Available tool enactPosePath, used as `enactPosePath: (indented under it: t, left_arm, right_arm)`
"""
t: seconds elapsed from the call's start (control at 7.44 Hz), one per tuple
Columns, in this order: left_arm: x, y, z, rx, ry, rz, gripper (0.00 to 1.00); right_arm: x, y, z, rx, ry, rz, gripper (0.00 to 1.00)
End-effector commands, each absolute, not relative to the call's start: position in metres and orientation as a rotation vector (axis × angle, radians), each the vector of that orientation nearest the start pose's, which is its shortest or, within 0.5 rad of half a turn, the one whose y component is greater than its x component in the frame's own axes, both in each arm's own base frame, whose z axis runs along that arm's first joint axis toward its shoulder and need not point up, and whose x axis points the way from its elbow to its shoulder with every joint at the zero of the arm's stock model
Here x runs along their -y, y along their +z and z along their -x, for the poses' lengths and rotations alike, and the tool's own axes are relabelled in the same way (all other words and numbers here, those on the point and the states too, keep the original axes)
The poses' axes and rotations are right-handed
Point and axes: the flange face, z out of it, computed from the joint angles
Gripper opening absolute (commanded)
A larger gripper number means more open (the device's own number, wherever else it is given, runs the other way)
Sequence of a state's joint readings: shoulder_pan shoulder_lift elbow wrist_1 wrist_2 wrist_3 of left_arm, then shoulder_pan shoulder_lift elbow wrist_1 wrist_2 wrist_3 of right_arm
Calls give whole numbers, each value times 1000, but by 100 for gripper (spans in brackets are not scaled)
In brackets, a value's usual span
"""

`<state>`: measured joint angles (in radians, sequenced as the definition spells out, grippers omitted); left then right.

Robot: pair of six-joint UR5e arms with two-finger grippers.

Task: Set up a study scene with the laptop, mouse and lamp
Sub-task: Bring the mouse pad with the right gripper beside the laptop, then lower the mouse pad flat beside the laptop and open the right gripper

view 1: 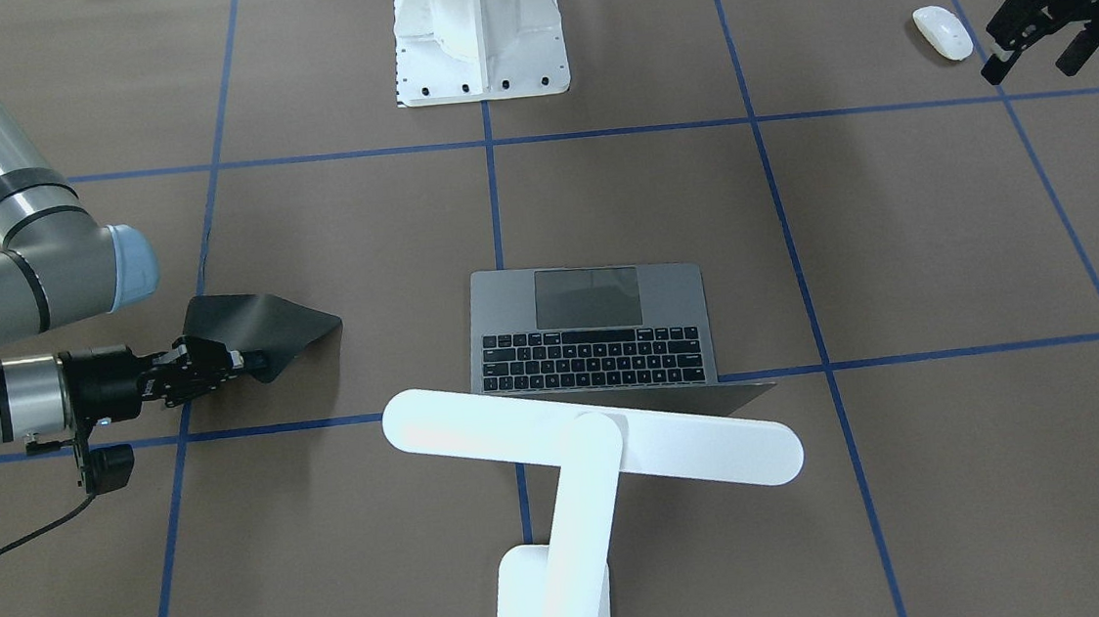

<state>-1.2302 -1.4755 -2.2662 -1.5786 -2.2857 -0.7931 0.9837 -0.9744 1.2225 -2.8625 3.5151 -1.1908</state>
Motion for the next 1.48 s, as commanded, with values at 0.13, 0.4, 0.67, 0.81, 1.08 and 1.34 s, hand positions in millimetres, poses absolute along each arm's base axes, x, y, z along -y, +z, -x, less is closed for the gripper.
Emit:
enactPosePath:
  t: [0.13,0.4,0.67,0.81,1.08,1.34]
  left_arm:
    - [409,372,-73,-894,-206,-115,100]
    - [409,371,-72,-894,-207,-117,100]
    - [410,372,-72,-894,-209,-116,100]
    - [410,372,-72,-894,-209,-116,100]
    - [410,373,-72,-892,-210,-113,100]
    - [410,373,-72,-892,-210,-113,100]
  right_arm:
    - [618,464,375,1787,-277,100,0]
    - [618,457,380,1793,-296,92,0]
    - [615,453,389,1815,-370,59,0]
    - [612,453,393,1812,-390,64,0]
    - [611,453,396,1811,-394,68,5]
    - [611,452,397,1812,-393,68,65]
